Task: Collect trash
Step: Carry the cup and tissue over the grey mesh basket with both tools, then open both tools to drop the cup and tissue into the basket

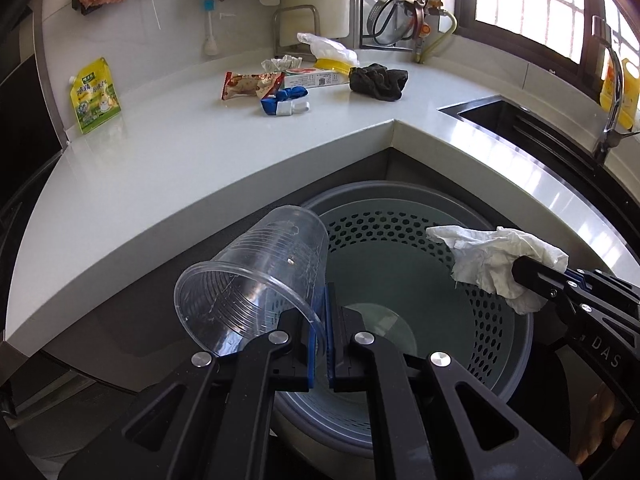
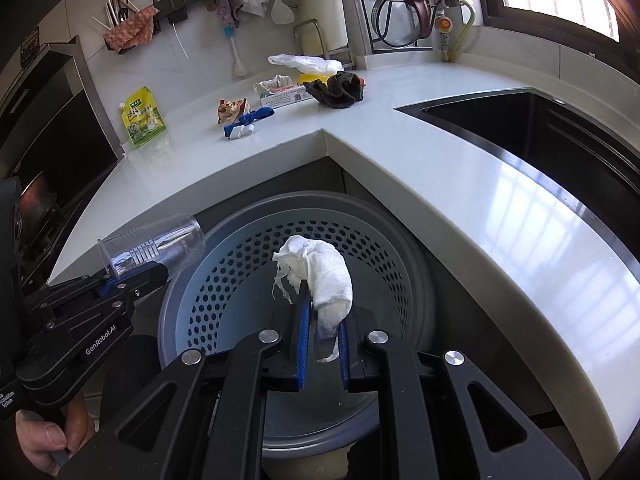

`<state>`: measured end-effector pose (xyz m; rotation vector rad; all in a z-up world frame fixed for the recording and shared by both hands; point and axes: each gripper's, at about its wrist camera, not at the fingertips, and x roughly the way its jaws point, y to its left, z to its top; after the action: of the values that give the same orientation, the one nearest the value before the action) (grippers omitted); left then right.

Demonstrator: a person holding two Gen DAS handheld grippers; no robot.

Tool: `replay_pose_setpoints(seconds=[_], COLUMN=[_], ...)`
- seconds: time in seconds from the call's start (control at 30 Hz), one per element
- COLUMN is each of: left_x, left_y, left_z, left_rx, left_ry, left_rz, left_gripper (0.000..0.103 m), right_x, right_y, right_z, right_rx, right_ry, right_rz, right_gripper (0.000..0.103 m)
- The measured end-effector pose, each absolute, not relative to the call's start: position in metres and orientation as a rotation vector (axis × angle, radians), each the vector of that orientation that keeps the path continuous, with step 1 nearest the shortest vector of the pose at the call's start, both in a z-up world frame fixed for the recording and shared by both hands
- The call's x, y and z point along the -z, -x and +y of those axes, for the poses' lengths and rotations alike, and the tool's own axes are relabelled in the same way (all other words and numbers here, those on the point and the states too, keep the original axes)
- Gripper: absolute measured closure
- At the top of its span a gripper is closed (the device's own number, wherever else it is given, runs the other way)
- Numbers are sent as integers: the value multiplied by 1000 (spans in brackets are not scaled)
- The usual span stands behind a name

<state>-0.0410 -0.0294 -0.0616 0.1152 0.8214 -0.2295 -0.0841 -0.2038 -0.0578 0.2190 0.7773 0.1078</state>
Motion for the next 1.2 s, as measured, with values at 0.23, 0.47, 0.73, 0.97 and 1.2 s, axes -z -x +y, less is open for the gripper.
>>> replay_pose_setpoints(seconds=[0.23,0.47,0.73,0.97,1.2], left_x=[70,75,76,74,70], left_y=[36,33,33,34,37], left_z=[-22,-16,-15,-16,-16], left_rx=[221,225,236,229,222], left_ry=[-94,-74,-63,-61,-67], left_rz=[859,876,891,881,870], left_gripper=[98,95,94,63,53], right_x=[65,71,71,64,60], right_y=[75,70,69,74,78], right_z=[-196,-193,-198,-204,-206], right_rx=[-124,-135,-132,-119,-114], right_ry=[-207,-208,-216,-232,-237], right_rz=[810,829,827,796,779], right_gripper=[91,91,90,60,56])
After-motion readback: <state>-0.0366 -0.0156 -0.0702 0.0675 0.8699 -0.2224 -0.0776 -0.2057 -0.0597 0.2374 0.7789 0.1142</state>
